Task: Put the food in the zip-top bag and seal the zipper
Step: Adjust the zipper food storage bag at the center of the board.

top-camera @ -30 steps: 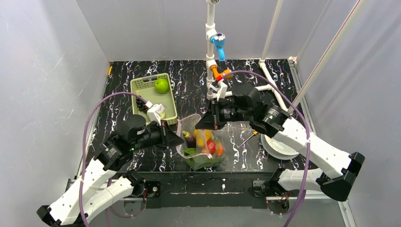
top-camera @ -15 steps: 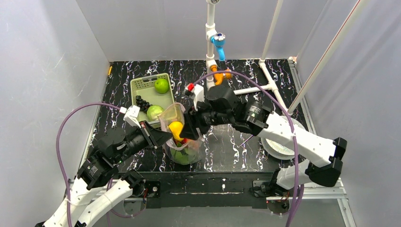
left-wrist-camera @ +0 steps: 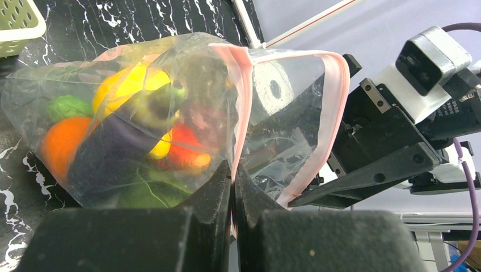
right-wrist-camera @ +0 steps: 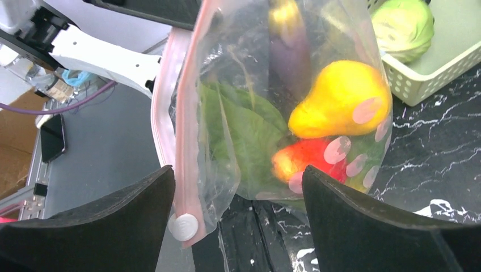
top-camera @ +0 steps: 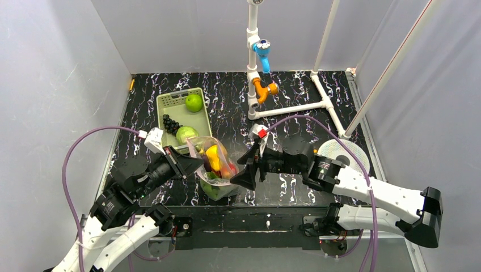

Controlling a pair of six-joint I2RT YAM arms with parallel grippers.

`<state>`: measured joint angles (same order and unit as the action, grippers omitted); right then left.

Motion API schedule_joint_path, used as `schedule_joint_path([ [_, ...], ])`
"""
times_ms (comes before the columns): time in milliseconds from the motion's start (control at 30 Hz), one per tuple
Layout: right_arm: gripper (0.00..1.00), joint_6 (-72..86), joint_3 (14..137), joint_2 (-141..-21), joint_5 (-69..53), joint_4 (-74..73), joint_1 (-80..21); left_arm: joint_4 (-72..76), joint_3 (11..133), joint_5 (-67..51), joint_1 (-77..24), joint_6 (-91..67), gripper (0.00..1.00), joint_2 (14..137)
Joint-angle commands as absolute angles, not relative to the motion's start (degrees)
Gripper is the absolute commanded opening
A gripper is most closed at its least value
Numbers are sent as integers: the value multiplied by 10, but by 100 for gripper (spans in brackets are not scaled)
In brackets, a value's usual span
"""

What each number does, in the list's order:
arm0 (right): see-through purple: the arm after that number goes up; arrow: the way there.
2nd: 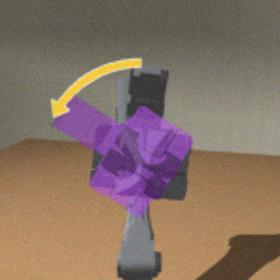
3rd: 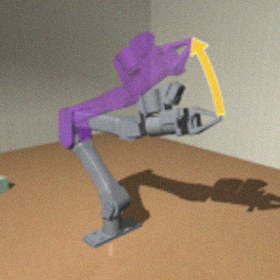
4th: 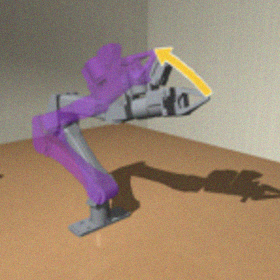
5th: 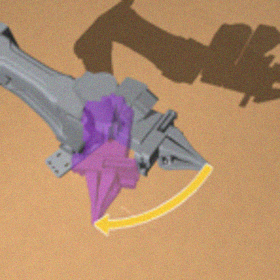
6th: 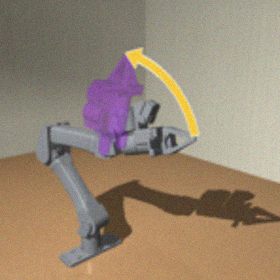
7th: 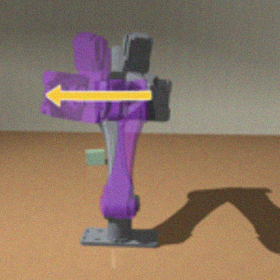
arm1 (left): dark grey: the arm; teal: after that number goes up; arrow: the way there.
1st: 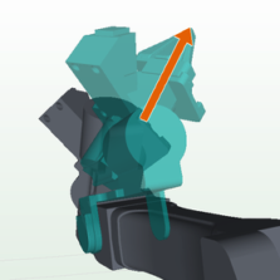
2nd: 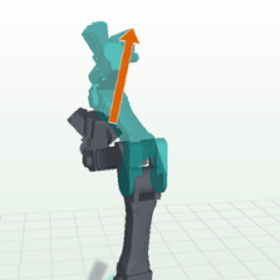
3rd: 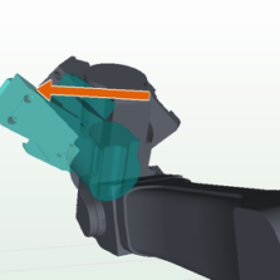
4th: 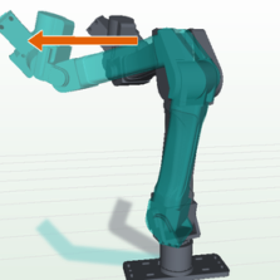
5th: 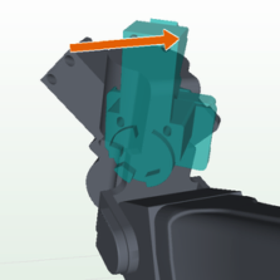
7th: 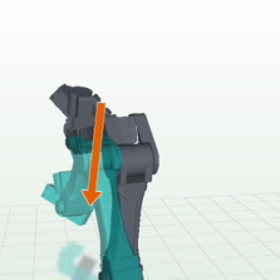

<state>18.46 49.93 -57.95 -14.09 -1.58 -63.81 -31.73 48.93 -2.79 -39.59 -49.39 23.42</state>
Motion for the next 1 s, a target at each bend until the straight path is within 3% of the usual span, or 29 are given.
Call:
schedule_joint_path([
  [0,90,179,476,-543,-146,130,-639,-315,512,-17,-398,-497,0,230],
  [167,99,158,472,-540,-170,110,-642,-316,508,-9,-398,-511,0,220],
  [400,98,147,408,-492,-114,137,-664,-322,511,-8,-398,-508,0,221],
  [667,95,166,415,-538,-43,185,-664,-326,512,10,-398,-513,0,220],
  [767,83,186,410,-551,-30,235,-664,-327,510,14,-397,-523,0,212],
  [967,35,183,414,-542,-15,237,-663,-346,516,15,-398,-517,0,201],
])
